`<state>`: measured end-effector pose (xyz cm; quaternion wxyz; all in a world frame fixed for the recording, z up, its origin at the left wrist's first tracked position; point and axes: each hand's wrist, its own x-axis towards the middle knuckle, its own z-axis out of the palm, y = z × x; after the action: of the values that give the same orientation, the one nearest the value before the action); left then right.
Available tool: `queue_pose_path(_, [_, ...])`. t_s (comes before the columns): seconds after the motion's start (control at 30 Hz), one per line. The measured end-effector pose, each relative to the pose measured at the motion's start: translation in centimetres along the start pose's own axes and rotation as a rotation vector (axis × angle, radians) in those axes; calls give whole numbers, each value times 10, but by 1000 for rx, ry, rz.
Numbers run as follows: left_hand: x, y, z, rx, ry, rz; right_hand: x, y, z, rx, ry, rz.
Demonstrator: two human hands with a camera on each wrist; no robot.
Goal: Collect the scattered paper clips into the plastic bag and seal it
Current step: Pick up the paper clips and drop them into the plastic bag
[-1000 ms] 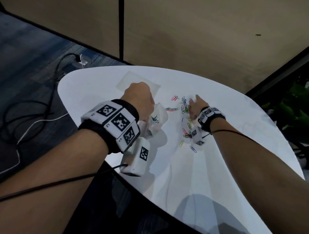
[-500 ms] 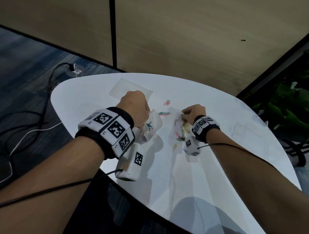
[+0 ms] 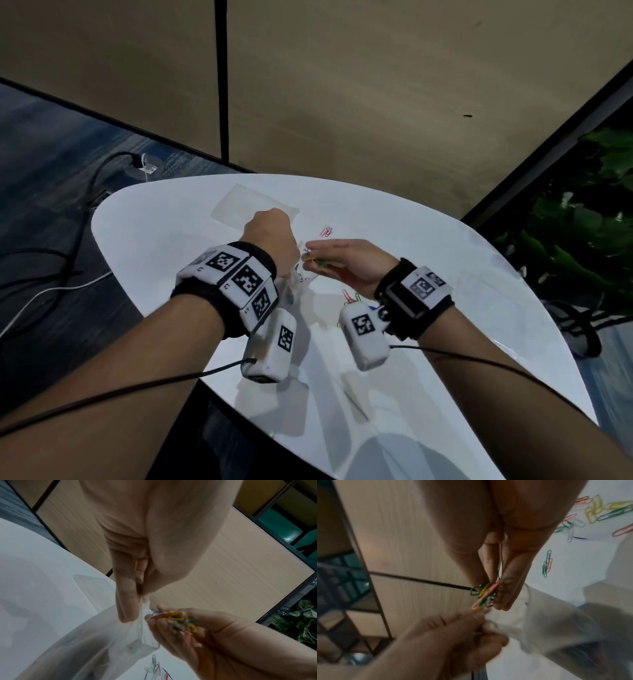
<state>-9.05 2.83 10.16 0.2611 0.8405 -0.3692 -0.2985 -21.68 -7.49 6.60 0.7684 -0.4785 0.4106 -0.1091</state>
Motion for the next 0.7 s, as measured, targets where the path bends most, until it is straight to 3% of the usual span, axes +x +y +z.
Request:
queue_pose_path(0.23, [2, 2, 4, -32, -15, -9, 17, 21, 26, -497, 251, -160])
queue_pose_path(0.43, [4, 0, 1, -42, -1, -14, 7, 11, 38, -1030, 249, -319])
queue_pose_path(0.5, [5, -2, 0, -45, 5, -18, 6, 8, 36, -1140, 207, -407])
queue_pose_path(0.6, [6, -4, -2, -63, 6, -7, 5, 4, 33, -1245, 72, -404])
queue_pose_path(0.7, [6, -7, -6, -63, 27, -10, 3, -9, 20, -1022, -19, -369])
